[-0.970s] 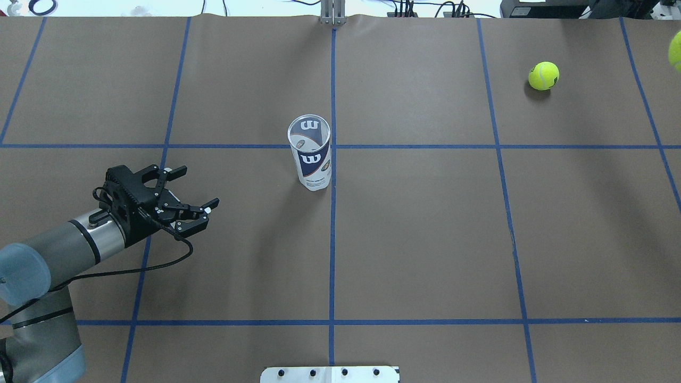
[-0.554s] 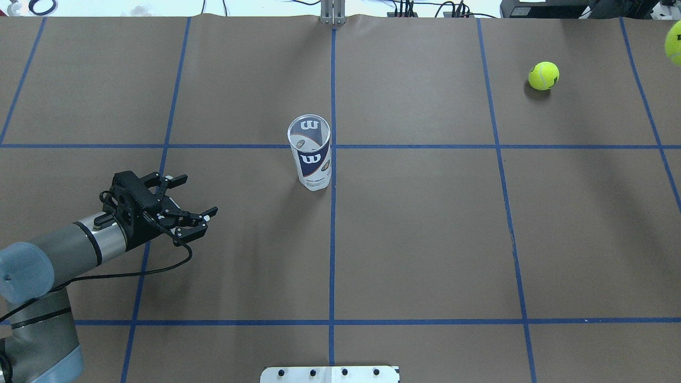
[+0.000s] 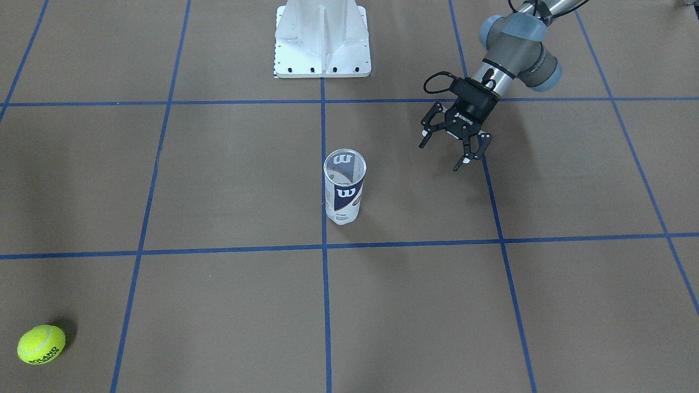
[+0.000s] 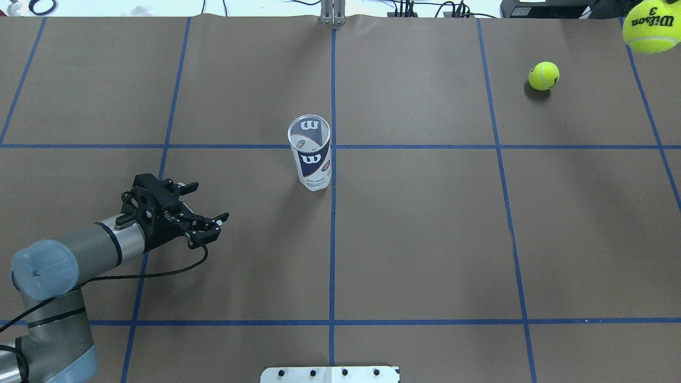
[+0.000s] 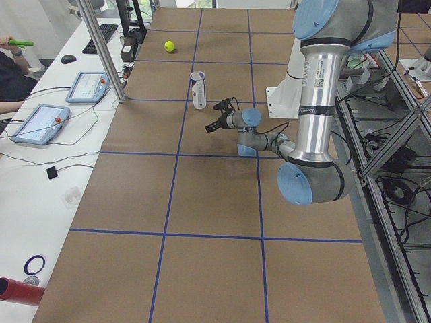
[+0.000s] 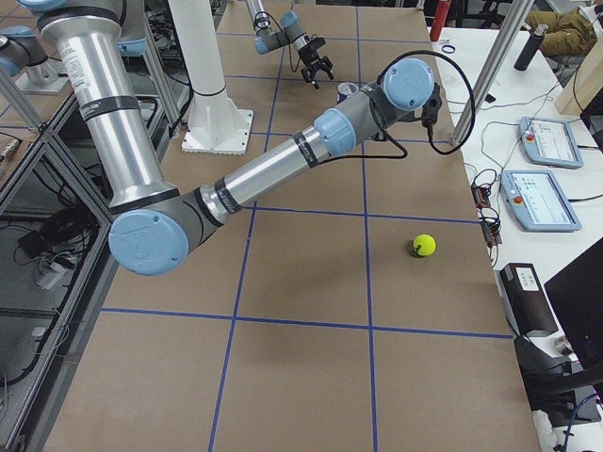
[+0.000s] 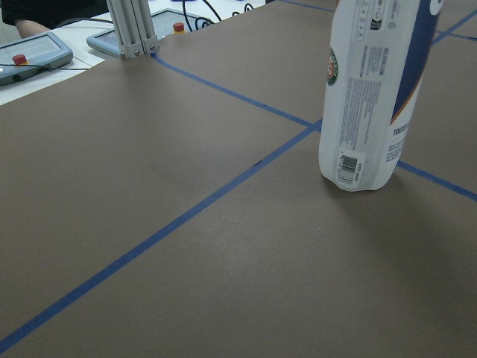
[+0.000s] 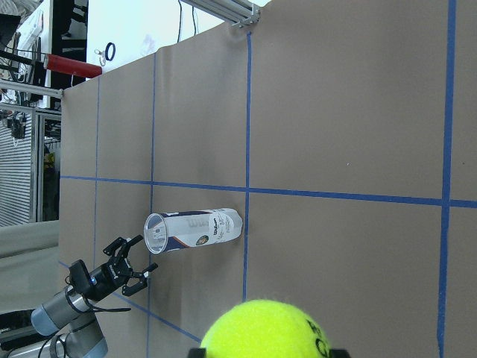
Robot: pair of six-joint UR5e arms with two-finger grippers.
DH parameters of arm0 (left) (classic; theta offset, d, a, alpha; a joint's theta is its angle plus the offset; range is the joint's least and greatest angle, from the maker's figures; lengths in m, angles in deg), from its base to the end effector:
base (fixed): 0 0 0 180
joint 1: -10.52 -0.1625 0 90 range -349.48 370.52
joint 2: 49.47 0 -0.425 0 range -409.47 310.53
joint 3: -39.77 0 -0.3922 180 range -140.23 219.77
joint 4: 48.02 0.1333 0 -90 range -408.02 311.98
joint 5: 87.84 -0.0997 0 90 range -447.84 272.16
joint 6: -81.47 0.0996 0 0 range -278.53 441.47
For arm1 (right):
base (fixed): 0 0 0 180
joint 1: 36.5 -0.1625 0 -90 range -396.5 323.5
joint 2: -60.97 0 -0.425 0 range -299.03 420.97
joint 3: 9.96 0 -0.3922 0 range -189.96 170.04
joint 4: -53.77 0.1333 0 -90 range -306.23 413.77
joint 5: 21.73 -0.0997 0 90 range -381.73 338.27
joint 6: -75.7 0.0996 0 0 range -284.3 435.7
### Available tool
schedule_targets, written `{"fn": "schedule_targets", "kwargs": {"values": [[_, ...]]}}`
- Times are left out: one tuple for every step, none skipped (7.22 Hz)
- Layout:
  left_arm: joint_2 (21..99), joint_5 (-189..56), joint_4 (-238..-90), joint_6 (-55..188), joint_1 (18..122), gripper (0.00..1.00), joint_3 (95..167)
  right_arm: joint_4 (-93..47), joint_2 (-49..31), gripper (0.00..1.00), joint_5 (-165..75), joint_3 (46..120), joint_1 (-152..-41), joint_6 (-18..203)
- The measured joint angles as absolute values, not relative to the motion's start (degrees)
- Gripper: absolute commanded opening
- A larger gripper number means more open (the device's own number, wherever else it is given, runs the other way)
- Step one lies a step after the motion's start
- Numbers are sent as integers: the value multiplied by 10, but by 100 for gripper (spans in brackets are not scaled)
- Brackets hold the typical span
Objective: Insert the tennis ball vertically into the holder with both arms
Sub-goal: 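Carry the ball with the right gripper while the left gripper approaches the can, then grasp the upright can with the left gripper while the right gripper brings the ball near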
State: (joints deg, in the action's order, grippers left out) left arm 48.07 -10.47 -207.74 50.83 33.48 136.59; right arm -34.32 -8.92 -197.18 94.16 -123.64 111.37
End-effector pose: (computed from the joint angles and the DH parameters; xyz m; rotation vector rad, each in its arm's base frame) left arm 0.4392 -0.3545 0.3974 1.1025 0.9872 0.3544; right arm 0.0063 -0.5566 0.2886 0.0050 -1.5067 -0.0102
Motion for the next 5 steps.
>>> {"fn": "schedule_targets", "kwargs": {"values": [[508, -104, -2067, 486, 332, 99, 1355, -343, -75, 0, -1955, 942, -1217, 1132], [531, -104, -2063, 473, 329, 99, 1347, -343, -62, 0, -1940, 942, -1197, 1147], [551, -104, -2061, 468, 327, 99, 1339, -343, -47, 0, -1925, 942, -1178, 1163], [570, -104, -2061, 466, 325, 99, 1325, -343, -31, 0, -1911, 941, -1161, 1173], [590, -105, -2062, 465, 324, 99, 1310, -343, -16, 0, -1900, 941, -1144, 1178]]}}
